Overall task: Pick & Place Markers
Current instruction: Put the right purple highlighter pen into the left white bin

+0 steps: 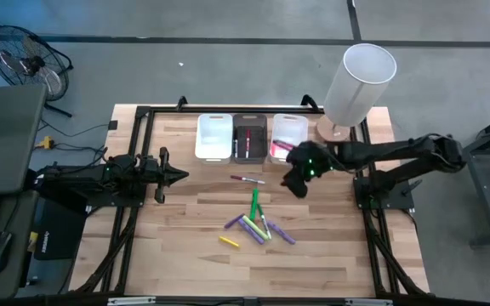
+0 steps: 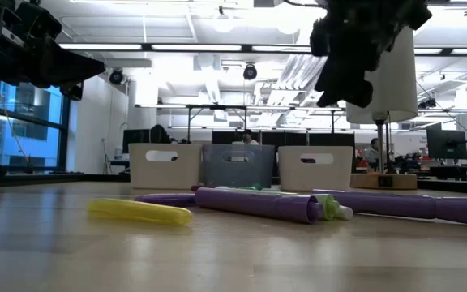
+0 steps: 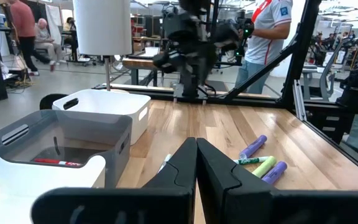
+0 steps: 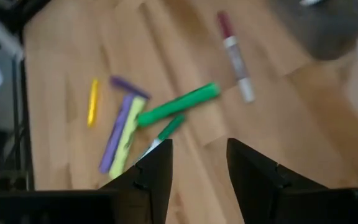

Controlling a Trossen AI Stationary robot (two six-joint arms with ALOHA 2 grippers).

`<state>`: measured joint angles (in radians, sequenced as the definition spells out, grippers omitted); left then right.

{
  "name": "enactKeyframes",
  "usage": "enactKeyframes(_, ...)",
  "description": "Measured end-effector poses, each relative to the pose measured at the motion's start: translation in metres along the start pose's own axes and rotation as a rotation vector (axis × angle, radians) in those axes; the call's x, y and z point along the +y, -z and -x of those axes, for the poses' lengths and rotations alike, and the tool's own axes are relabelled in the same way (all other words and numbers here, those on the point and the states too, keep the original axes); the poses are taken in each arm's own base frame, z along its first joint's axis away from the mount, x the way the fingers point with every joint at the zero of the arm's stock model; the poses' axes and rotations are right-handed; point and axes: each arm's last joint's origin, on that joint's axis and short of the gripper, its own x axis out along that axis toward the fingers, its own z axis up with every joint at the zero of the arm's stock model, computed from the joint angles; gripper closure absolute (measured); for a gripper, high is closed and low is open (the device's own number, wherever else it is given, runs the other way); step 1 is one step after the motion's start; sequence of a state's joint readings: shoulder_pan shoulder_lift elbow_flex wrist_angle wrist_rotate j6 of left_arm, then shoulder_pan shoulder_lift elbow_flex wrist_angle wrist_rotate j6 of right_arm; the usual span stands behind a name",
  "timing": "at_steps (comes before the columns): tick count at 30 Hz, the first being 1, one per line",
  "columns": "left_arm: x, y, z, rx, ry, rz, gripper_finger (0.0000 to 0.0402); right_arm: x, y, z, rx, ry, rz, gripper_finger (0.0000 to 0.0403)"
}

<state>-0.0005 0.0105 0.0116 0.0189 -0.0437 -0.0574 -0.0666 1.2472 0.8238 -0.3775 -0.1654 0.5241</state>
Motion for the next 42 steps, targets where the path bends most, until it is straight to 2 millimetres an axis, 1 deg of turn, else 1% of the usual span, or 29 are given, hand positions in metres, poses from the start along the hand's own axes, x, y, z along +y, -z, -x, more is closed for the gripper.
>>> enactKeyframes(4, 0.000, 0.000, 0.000, 0.000, 0.000, 0.000, 0.0400, 0.019, 0.012, -0.003, 0.041, -0.048, 0.082, 0.0263)
enactKeyframes(7, 0.000, 0.000, 0.000, 0.000, 0.000, 0.000, 0.0400, 0.032, 0.022, -0.004, 0.069, -0.082, 0.185, 0.0263)
enactKeyframes(11, 0.000, 0.000, 0.000, 0.000, 0.000, 0.000, 0.0400, 0.047, 0.038, -0.006, 0.099, -0.070, 0.284, 0.0263)
enactKeyframes(17, 0.000, 0.000, 0.000, 0.000, 0.000, 0.000, 0.0400, 0.058, 0.059, -0.017, 0.162, 0.017, 0.254, 0.0263)
enactKeyframes(22, 0.000, 0.000, 0.000, 0.000, 0.000, 0.000, 0.0400, 0.063, 0.069, -0.033, 0.211, 0.037, 0.214, 0.0263)
enactKeyframes(25, 0.000, 0.000, 0.000, 0.000, 0.000, 0.000, 0.0400, 0.068, 0.070, -0.044, 0.241, 0.058, 0.213, 0.0263)
enactKeyframes(31, 0.000, 0.000, 0.000, 0.000, 0.000, 0.000, 0.0400, 0.086, 0.061, -0.064, 0.299, 0.106, 0.228, 0.0258)
enactKeyframes(37, 0.000, 0.000, 0.000, 0.000, 0.000, 0.000, 0.0400, 0.104, 0.054, -0.083, 0.376, 0.173, 0.221, 0.0232)
enactKeyframes(42, 0.000, 0.000, 0.000, 0.000, 0.000, 0.000, 0.0400, 0.109, 0.051, -0.093, 0.400, 0.202, 0.190, 0.0210)
